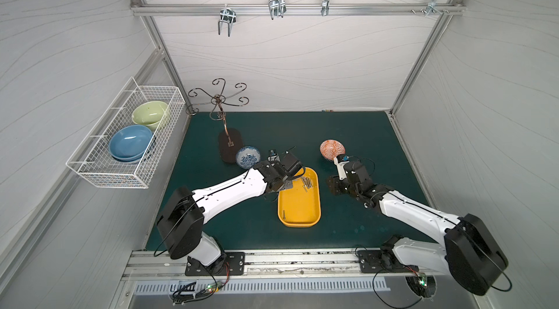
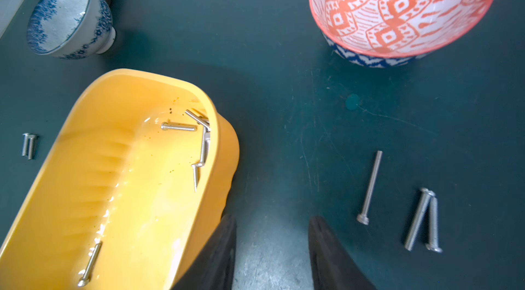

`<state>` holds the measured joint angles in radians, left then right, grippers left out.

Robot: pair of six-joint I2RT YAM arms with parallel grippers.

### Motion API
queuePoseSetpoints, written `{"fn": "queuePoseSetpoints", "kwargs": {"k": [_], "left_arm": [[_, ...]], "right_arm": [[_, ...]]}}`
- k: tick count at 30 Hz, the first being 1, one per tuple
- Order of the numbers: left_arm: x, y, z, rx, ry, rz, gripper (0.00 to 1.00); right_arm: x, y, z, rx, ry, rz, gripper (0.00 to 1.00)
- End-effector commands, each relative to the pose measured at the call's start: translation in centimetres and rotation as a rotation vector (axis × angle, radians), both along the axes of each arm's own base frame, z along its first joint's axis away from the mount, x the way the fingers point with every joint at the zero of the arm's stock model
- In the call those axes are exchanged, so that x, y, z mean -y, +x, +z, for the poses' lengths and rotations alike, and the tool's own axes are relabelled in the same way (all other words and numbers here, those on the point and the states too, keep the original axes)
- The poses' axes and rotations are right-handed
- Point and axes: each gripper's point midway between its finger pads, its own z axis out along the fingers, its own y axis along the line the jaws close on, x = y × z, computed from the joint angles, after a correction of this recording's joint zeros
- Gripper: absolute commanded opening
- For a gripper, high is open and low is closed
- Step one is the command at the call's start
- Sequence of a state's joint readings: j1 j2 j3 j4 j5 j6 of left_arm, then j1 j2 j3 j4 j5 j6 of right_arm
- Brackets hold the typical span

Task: Take out the screws from the storage box
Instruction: Place the screw at the center of the board.

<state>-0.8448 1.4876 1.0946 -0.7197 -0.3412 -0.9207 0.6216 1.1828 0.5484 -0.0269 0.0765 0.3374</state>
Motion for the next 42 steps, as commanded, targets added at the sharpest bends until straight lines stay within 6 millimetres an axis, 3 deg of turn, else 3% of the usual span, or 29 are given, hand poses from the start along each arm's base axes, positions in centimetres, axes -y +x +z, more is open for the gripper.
{"fn": "queuePoseSetpoints", "kwargs": {"k": [1,13,19,26,33,42], "left_arm": [[-1.9,-0.2,0.9,0.036,-0.008,0.037,0.0],[-9.5,-2.1,-1.0,0.044,-0.086,0.19,0.0],[-12.1,-2.6,-2.9,0.017,-0.085,0.254,0.0],[-14.4,-3.0,-6.2,-0.056,-0.1,0.335,0.0],[-15.3,-3.2,-7.8,-0.112,-0.057,0.37,0.0],[-16.1,-3.5,-9.7,-0.179,0.0,0.396,0.0]], "right_arm": [[0.0,0.4,1.8,0.056,-0.025,0.002,0.45],[-1.8,-2.0,6.7,0.174,-0.032,0.07,0.45],[-4.2,-3.1,7.3,0.196,-0.062,0.161,0.45],[-8.7,-4.6,5.7,0.222,-0.19,0.363,0.46],[-13.5,-6.6,3.9,0.213,-0.193,0.644,0.47],[-15.6,-5.7,1.5,0.245,-0.305,0.801,0.43]]}}
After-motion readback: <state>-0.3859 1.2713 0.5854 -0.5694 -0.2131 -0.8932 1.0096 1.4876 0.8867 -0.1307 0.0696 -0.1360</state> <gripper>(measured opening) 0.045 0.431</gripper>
